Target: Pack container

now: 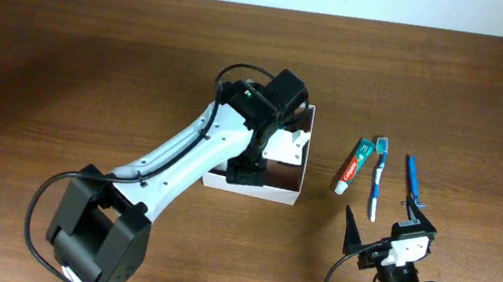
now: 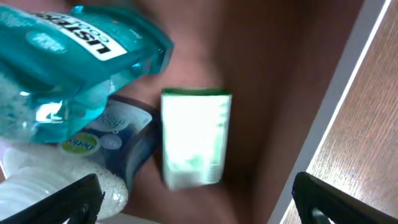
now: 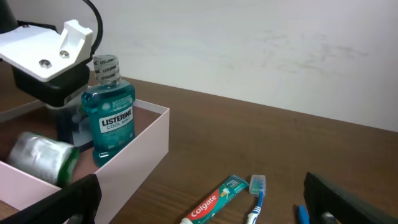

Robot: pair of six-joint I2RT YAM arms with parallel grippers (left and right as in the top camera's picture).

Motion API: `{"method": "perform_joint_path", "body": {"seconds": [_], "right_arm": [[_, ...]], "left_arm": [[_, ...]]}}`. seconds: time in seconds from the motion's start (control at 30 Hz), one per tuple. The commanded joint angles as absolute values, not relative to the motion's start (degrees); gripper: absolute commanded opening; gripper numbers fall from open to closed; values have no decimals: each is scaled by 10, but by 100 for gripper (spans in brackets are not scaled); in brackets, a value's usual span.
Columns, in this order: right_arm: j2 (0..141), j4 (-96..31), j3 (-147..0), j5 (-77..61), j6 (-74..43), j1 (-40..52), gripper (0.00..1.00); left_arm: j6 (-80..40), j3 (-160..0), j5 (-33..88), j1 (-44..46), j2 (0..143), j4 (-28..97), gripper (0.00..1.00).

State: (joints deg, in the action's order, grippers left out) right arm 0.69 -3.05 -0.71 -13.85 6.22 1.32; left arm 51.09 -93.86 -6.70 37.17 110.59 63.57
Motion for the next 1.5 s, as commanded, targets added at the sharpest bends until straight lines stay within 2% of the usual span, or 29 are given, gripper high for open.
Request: {"method": "perform_joint_path", "body": {"seconds": [0.0,0.33,0.47,0.63,0.77,0.83,0.9,1.03,1.13,1.23,1.47], "right_arm": [[2,-32,-3,-144,60,19,99],[2,-32,-3,-144,60,19,99],[2,-32,-3,-144,60,19,99],[2,-32,-3,-144,60,19,99],[2,-32,-3,-148,54,19,99],[2,-32,-3,-155,-3,19,99],[2,-30,-3,-154,-117,19,99],[4,-37,-9,-159,-138,19,99],[17,-123,-68,-118,-138,19,99],[91,-232,-175,-83,-112,19,99],[401,-411,-479,-81,-109,19,99]], "left_arm": [[462,-960,-76,370,1061,638,100],[329,-969,-76,349,860,681,100],[198,-969,-94,230,804,655,100],[58,-968,-56,31,824,643,100],[52,-968,3,-28,853,662,100],[52,-968,3,-36,862,667,100],[52,-968,3,-38,872,667,100],[52,-968,3,-38,879,667,100],[52,-968,3,-38,879,667,100],[52,-968,3,-38,879,667,100],[52,-968,3,-38,879,667,100]]}}
